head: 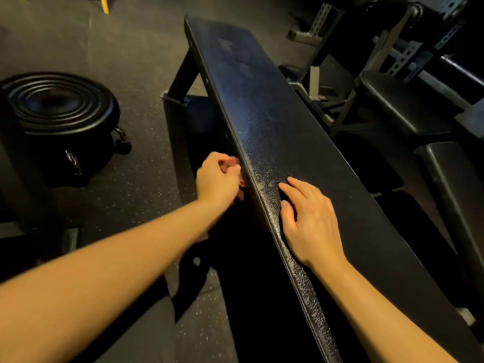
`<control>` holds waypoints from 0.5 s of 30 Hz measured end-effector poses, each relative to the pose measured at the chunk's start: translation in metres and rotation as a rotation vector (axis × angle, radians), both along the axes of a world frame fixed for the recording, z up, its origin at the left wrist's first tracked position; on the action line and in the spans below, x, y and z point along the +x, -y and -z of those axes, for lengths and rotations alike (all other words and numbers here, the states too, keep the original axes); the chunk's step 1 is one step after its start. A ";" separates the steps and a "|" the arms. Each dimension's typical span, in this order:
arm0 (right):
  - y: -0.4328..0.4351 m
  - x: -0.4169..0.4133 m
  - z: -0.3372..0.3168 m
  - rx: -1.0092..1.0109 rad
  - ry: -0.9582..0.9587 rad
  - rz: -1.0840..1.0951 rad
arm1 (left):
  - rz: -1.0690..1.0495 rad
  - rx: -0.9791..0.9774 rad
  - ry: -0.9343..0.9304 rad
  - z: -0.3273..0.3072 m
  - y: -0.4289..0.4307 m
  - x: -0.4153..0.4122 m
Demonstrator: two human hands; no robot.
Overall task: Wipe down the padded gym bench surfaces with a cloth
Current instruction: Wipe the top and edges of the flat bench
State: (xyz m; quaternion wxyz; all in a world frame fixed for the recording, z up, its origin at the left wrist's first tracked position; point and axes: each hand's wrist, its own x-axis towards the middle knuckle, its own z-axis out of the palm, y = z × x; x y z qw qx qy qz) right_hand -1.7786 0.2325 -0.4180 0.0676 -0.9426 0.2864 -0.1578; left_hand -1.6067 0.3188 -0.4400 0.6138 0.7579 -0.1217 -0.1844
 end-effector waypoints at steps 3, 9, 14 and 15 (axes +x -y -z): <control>-0.001 0.001 -0.002 0.009 -0.011 0.010 | -0.044 -0.016 0.024 0.006 0.003 0.005; 0.006 0.012 -0.011 -0.050 -0.097 0.005 | 0.302 -0.164 -0.169 0.007 -0.056 -0.079; 0.024 0.061 -0.009 -0.071 -0.112 -0.085 | -0.002 -0.006 0.064 0.003 0.008 0.032; 0.025 0.064 -0.005 -0.066 -0.097 -0.082 | -0.006 -0.012 0.067 0.005 0.012 0.041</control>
